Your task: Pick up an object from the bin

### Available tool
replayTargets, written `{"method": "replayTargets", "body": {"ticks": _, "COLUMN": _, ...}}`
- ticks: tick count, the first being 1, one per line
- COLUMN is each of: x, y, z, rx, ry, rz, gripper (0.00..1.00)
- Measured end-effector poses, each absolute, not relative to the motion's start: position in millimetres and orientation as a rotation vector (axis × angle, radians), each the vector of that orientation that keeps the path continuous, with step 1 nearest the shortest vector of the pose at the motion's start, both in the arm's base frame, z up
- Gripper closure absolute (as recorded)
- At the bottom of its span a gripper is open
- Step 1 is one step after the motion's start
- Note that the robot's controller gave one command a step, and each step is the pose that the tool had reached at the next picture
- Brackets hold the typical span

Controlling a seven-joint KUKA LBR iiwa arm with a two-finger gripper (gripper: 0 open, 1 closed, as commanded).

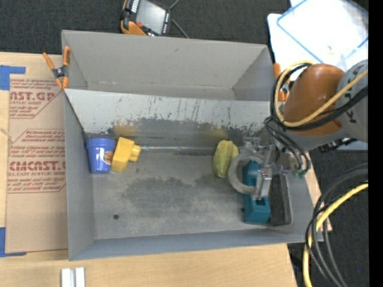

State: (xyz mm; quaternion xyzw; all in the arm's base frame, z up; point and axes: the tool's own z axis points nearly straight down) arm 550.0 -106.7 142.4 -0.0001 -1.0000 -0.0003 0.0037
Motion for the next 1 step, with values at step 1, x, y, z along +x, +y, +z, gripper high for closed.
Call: {"method": "replayTargets", "body": {"ticks": 1, "x": 552.3, "y": -106.2, "z": 145.7, "rx": 0.003, "ry": -3.141, "rz": 0.001, "gripper": 0.0}}
